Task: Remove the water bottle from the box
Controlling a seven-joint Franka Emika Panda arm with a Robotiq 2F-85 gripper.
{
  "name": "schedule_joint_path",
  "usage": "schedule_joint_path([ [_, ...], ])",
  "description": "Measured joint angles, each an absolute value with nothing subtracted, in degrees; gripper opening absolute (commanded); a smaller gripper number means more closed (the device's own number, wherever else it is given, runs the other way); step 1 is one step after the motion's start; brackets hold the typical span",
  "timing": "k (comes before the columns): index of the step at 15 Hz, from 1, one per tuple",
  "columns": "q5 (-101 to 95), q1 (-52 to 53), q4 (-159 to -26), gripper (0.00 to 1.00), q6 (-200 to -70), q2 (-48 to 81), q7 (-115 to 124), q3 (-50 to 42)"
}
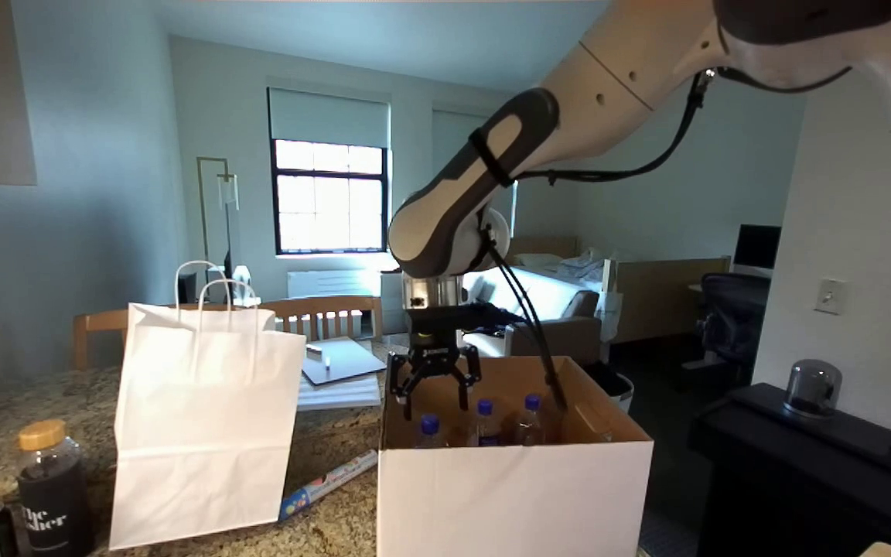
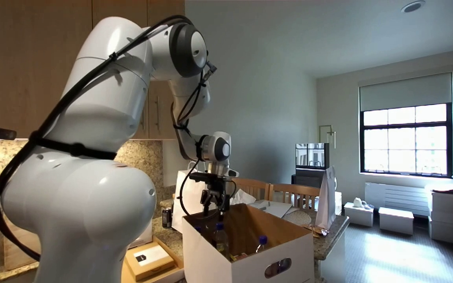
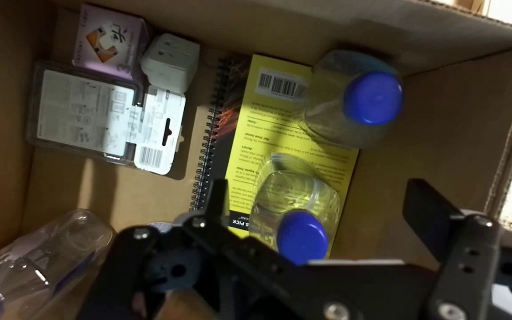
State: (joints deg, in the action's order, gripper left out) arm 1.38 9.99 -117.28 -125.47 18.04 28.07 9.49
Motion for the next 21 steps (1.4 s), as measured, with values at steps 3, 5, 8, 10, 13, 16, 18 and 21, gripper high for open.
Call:
schedule_joint_path([
  [3, 0.9, 12.0, -113.9, 1.0, -125.3, 23.3, 28.1, 7.5],
  [5, 0.7, 12.7, -111.8, 1.0, -124.9, 26.0, 28.1, 6.1],
  [8, 0.7, 13.0, -109.2, 0.67, -124.2, 28.9, 28.1, 4.7],
  [10, 0.7, 13.0, -107.7, 0.54, -123.2, 30.1, 28.1, 4.5],
  [13, 0.8, 13.1, -106.5, 0.34, -120.7, 30.4, 28.1, 4.5],
  [16, 1.2, 13.0, -106.0, 0.18, -118.4, 30.4, 28.1, 4.4],
  [18, 1.9, 13.0, -105.7, 0.16, -117.2, 30.4, 28.1, 4.4],
  [21, 3.3, 12.8, -105.7, 0.16, -116.1, 30.3, 28.1, 3.9],
])
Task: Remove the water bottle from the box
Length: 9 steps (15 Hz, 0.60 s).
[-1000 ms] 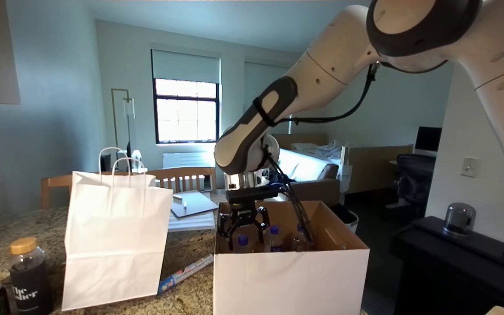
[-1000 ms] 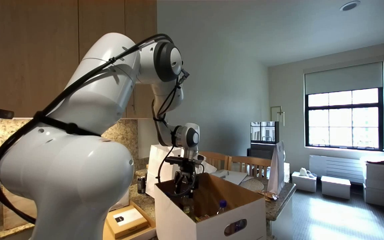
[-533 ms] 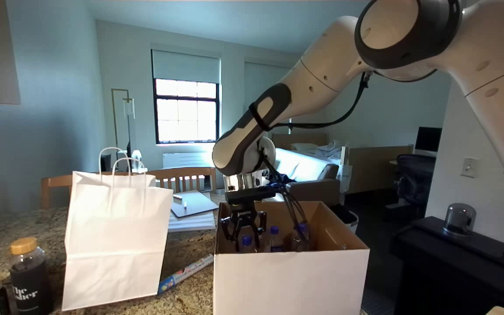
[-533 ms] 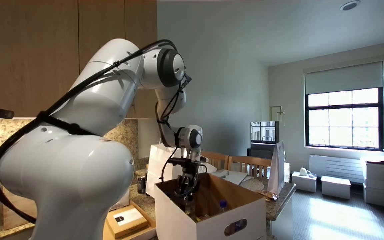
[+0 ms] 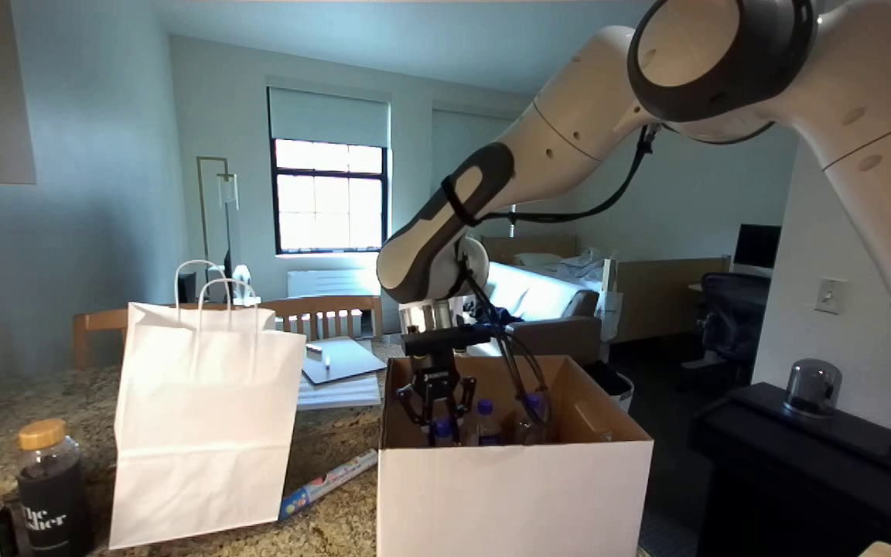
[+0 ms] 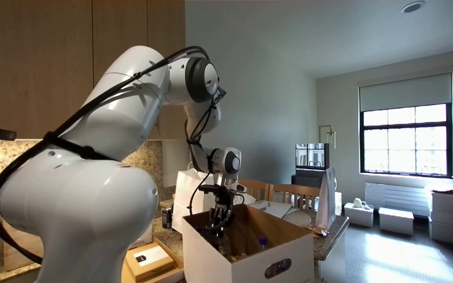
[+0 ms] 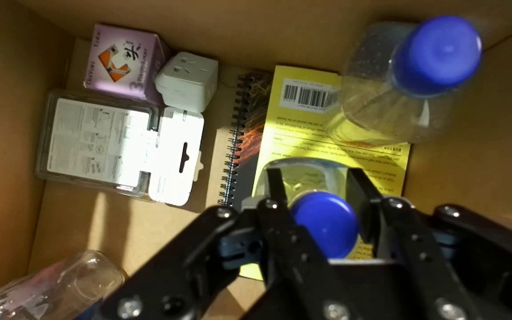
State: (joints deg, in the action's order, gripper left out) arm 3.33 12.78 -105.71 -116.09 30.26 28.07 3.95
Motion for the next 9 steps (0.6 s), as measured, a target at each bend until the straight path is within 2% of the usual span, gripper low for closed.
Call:
schedule_joint_path([
  [1, 4.0, 12.7, -105.7, 0.14, -115.6, 30.2, 28.1, 3.7],
  [9, 6.3, 12.1, -110.4, 0.15, -114.8, 24.0, 28.1, 2.3],
])
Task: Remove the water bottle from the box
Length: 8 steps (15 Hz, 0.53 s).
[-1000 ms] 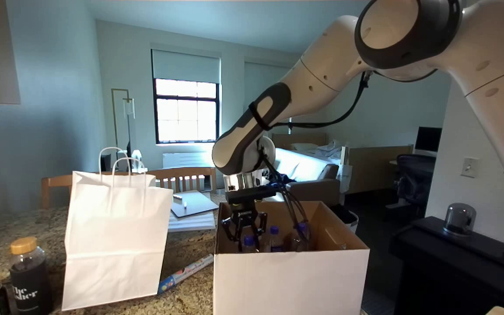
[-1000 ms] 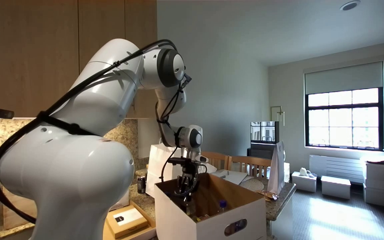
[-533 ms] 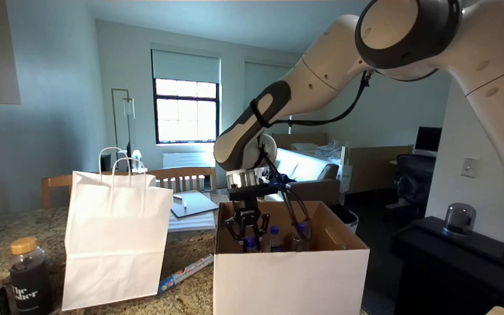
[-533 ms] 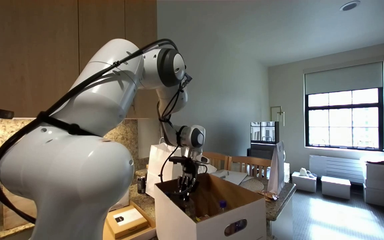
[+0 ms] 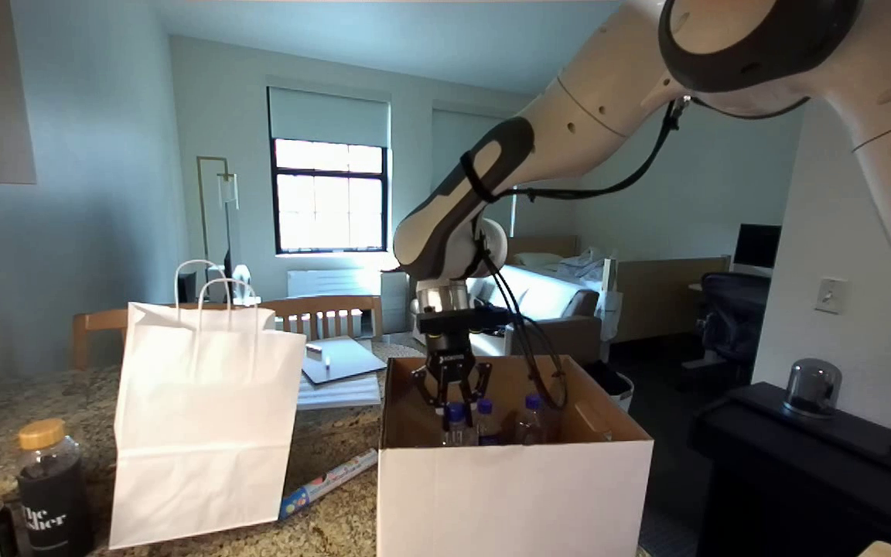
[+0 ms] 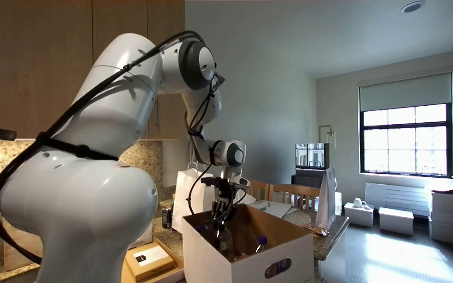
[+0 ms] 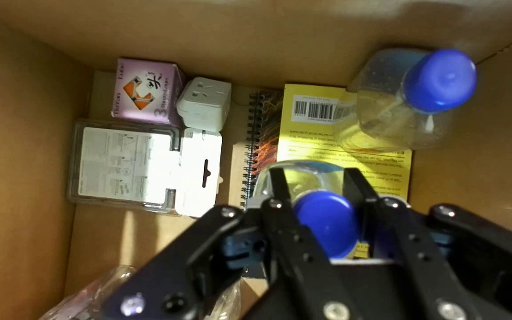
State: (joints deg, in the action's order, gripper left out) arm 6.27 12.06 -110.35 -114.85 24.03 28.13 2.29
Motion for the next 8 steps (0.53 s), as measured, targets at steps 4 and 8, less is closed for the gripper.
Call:
schedule_joint_path([
  [4, 5.7, 12.2, -115.1, 0.15, -113.1, 15.2, 28.1, 2.3],
  [8, 1.3, 12.5, -117.3, 0.15, -102.5, 4.7, 28.2, 4.2],
])
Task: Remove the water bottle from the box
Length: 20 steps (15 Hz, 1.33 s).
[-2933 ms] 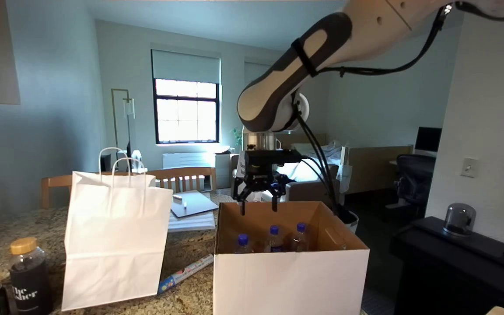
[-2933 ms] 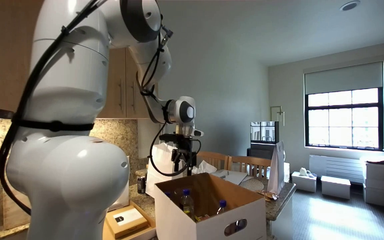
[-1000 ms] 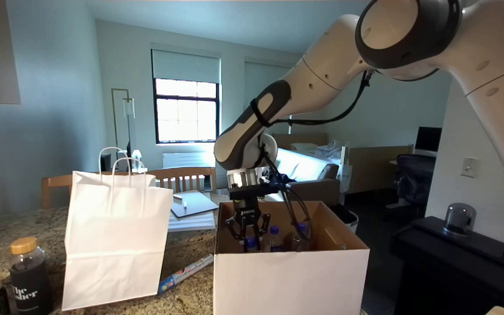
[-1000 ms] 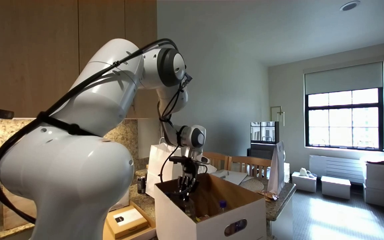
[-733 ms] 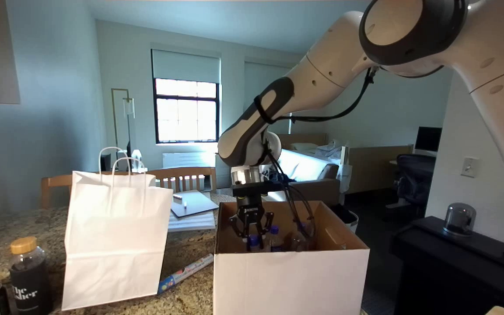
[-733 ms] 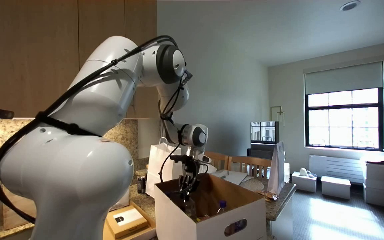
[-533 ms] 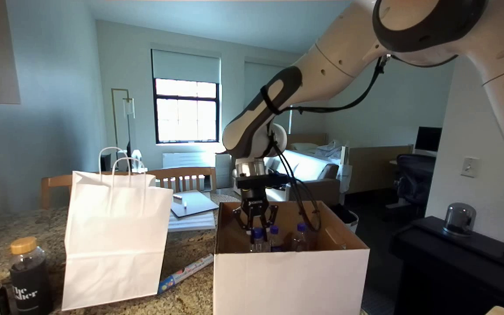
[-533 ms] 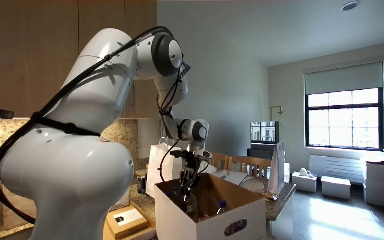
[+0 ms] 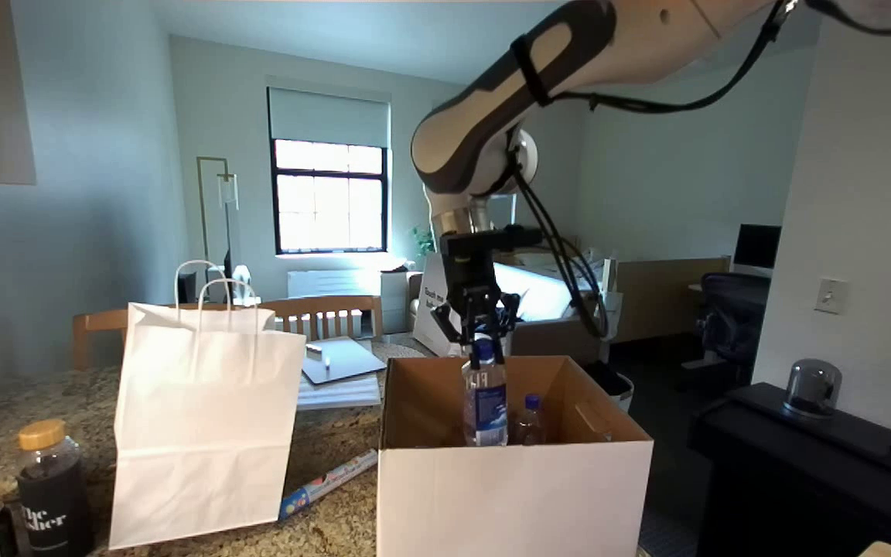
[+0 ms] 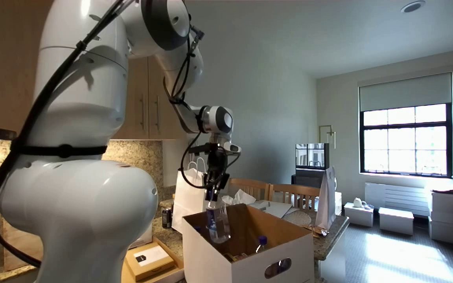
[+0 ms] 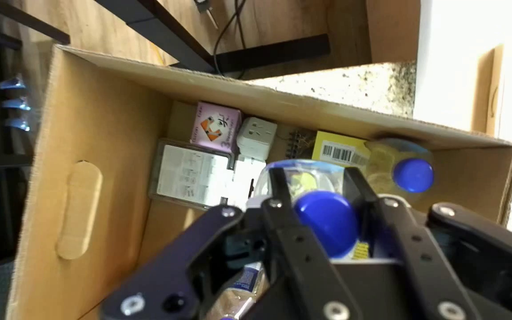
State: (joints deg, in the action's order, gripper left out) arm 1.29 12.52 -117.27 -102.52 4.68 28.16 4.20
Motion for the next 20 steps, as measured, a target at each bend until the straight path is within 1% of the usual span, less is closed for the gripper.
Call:
schedule_joint_path([
  [5, -0.5, 13.0, -112.1, 0.15, -85.6, -5.8, 26.1, 9.0],
  [8, -0.5, 14.2, -104.4, 0.15, -77.4, -8.3, 22.7, 13.0],
  [10, -0.4, 15.7, -99.3, 0.15, -74.5, -8.0, 20.5, 15.7],
  [13, -0.1, 18.4, -94.5, 0.15, -73.9, -3.9, 18.1, 19.5],
  [16, -0.5, 21.5, -93.5, 0.15, -75.5, 2.8, 16.5, 22.4],
  [20, -1.9, 25.7, -94.2, 0.15, -85.4, 11.9, 15.8, 23.5],
])
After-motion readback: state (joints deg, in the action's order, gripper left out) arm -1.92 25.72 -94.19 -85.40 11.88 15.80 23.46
